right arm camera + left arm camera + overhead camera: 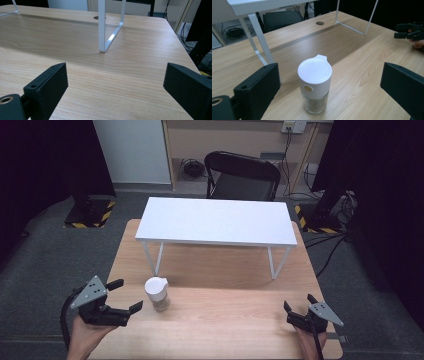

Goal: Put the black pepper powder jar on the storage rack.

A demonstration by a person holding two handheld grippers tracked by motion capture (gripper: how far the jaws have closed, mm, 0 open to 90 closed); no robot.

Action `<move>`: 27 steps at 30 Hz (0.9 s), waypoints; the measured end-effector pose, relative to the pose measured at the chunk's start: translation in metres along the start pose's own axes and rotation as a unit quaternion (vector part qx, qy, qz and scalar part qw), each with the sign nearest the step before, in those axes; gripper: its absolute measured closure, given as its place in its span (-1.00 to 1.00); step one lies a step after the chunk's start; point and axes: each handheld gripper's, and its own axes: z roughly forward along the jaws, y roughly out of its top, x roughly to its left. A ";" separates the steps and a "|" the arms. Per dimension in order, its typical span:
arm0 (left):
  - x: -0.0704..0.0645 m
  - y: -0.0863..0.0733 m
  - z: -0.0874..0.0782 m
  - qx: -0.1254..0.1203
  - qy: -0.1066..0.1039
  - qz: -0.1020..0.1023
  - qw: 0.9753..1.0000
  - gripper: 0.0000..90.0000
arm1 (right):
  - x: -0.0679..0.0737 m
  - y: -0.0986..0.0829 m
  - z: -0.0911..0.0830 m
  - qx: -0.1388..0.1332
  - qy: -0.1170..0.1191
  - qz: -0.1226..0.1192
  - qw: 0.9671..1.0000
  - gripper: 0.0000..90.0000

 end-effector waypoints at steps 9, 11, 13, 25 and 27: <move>0.000 -0.002 0.023 0.022 0.003 -0.002 1.000 -0.95 | 0.000 0.000 0.000 0.001 -0.001 0.000 1.000 -0.87; 0.001 -0.002 0.027 0.027 0.005 -0.002 1.000 -0.95 | 0.000 0.000 0.000 0.000 -0.001 0.001 1.000 -0.87; -0.003 -0.002 0.032 0.033 0.019 0.007 0.999 -0.95 | 0.000 0.000 0.000 0.000 -0.001 0.001 1.000 -0.87; 0.005 -0.005 0.057 0.050 0.020 0.007 0.999 -0.95 | 0.001 0.000 0.000 0.002 0.000 -0.003 1.000 -0.87; 0.005 -0.006 0.062 0.053 0.023 0.004 0.998 -0.94 | 0.001 0.000 0.000 0.002 0.000 -0.003 1.000 -0.87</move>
